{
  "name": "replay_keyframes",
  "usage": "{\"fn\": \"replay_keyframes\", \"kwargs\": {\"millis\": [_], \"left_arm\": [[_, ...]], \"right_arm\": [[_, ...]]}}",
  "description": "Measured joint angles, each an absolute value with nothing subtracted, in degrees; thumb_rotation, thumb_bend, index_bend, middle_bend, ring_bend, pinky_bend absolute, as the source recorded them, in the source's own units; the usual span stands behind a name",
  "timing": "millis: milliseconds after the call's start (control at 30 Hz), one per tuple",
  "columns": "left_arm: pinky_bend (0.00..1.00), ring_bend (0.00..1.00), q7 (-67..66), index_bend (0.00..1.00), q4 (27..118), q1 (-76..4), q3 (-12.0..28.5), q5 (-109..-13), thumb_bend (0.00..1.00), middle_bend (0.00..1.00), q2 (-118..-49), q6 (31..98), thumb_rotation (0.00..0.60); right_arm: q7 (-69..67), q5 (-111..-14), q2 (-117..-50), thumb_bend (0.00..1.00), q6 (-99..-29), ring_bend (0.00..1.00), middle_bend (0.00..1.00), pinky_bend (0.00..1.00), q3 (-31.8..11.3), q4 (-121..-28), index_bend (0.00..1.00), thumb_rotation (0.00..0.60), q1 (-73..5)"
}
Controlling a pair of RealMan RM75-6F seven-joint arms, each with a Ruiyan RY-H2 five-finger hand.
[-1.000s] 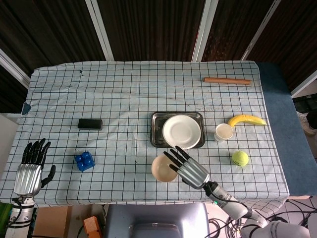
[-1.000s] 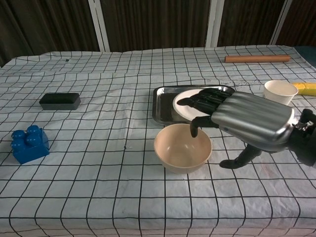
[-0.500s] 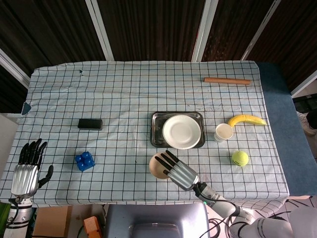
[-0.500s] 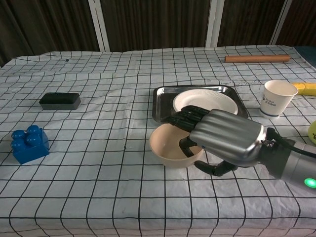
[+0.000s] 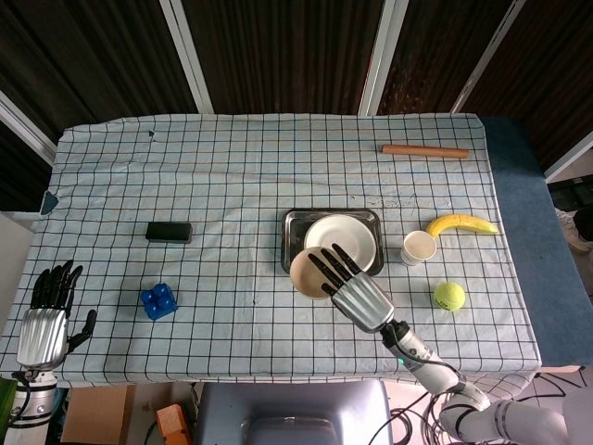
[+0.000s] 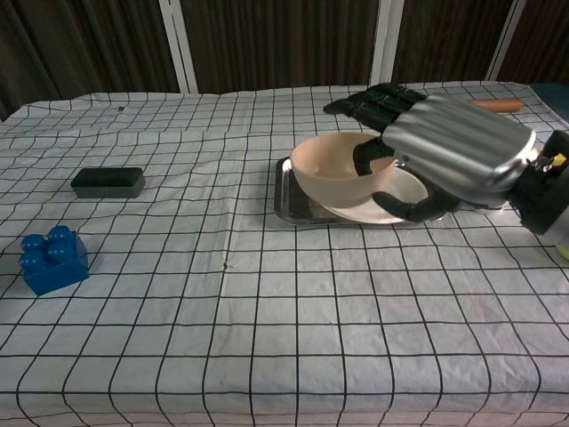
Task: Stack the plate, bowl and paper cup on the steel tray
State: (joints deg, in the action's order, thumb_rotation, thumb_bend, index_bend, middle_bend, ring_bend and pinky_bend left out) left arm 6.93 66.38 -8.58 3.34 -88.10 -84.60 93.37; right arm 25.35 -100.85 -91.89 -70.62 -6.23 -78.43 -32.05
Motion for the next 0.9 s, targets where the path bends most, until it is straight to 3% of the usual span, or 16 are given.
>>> {"fn": "replay_keyframes", "kwargs": {"millis": [200,433,900], "left_arm": [[0.0,0.0,7.75,0.0,65.88,-8.41,3.55,-87.73,0.4,0.0,-84.35,92.62,0.6],[0.0,0.0,7.89,0.0,65.54,-8.74,3.9,-87.24,0.4,0.0,-84.09,91.06,0.6],[0.0,0.0,8.7,0.0,64.7,-8.95,4.15,-87.37,0.4,0.0,-84.58,90.43,0.6]], "right_arm": [[27.62,-95.44,-92.06,0.4,-71.21,0.0,0.04,0.0,-11.4,-74.94,0.65,0.6,-32.86],[30.57,-84.11,-96.12,0.4,-64.31,0.0,0.04,0.0,-15.75,-66.01,0.65,0.6,-35.91],[29.23,-82.44,-103.61,0.4,-62.81,0.0,0.04,0.0,-12.04,-57.41,0.6,0.6,-38.4]]}}
